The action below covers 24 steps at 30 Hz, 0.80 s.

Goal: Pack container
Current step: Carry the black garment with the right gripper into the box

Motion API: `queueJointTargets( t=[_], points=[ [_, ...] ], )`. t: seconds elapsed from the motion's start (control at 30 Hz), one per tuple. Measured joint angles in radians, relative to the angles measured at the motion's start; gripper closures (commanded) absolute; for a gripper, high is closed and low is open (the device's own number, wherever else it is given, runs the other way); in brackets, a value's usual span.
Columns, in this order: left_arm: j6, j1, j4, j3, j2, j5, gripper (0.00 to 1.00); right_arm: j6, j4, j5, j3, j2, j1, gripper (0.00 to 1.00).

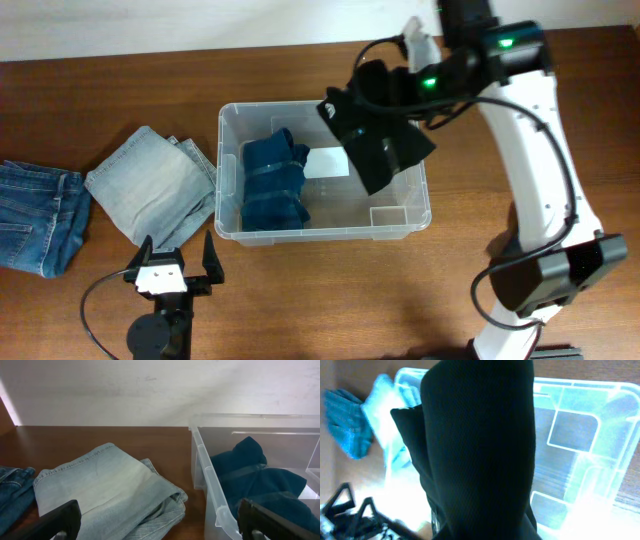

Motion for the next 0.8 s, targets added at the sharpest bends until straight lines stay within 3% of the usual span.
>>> queueJointTargets(
  t=[0.37, 0.8],
  points=[
    [0.0, 0.0, 0.0, 0.0, 0.0, 0.0, 0.01, 0.277, 0.16, 0.178, -0.167, -0.001, 0.125, 0.94],
    [0.0, 0.0, 0.0, 0.0, 0.0, 0.0, 0.01, 0.334, 0.453, 0.249, -0.538, -0.001, 0.125, 0.94]
  ],
)
